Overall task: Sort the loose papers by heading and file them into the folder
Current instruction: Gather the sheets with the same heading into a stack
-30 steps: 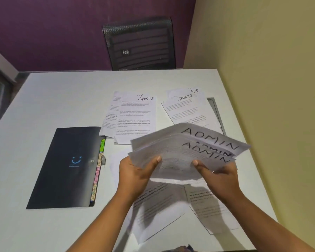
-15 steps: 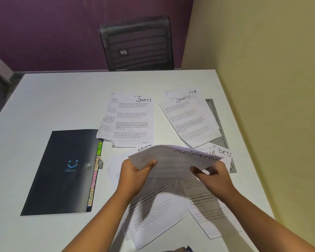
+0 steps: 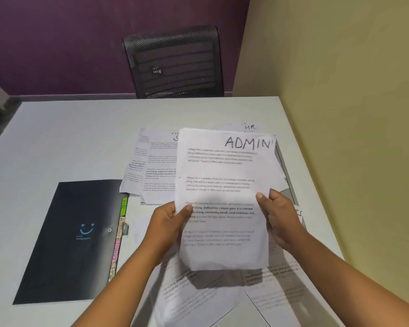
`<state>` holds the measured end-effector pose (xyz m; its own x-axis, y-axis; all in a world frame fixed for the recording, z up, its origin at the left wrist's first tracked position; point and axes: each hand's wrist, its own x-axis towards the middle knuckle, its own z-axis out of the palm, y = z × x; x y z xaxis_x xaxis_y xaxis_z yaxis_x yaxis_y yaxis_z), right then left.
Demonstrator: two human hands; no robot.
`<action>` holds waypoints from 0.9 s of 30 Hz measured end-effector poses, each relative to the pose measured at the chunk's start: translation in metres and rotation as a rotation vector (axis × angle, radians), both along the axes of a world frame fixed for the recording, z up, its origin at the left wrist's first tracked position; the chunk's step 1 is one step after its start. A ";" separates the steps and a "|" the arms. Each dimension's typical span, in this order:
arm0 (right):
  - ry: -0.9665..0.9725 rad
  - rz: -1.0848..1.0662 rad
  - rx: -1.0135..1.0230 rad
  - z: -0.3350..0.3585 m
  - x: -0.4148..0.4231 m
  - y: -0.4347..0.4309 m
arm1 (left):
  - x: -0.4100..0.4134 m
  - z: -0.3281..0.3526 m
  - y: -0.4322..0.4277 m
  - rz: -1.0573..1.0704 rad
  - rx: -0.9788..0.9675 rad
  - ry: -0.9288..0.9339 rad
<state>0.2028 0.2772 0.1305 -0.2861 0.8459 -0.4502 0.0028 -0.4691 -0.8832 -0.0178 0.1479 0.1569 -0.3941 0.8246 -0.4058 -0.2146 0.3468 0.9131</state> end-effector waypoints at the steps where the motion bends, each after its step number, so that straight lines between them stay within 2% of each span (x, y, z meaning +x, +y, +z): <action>1: -0.036 0.040 -0.006 -0.002 -0.002 0.007 | -0.002 -0.003 0.002 0.012 -0.011 -0.022; 4: -0.186 0.164 -0.038 -0.006 -0.008 0.036 | -0.010 -0.011 0.010 0.102 -0.047 -0.025; 7: -0.294 0.069 -0.046 -0.014 -0.010 0.076 | -0.023 -0.025 0.021 0.197 -0.072 0.020; 10: -0.537 -0.014 0.026 -0.034 -0.001 0.124 | -0.032 -0.032 0.034 0.225 -0.089 0.065; 15: -1.051 0.125 0.160 -0.068 0.006 0.182 | -0.043 -0.041 0.053 0.317 -0.077 0.069; 22: -1.353 0.283 0.065 -0.088 -0.014 0.202 | -0.046 -0.056 0.061 0.423 -0.049 0.066; 27: -1.288 0.324 0.045 -0.092 -0.019 0.207 | -0.044 -0.066 0.062 0.446 -0.073 0.041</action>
<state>0.1841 0.4840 0.0385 0.1308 0.8422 -0.5231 0.9490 -0.2590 -0.1797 -0.0621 0.2103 0.0910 -0.7212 0.5405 -0.4333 -0.3215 0.2929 0.9005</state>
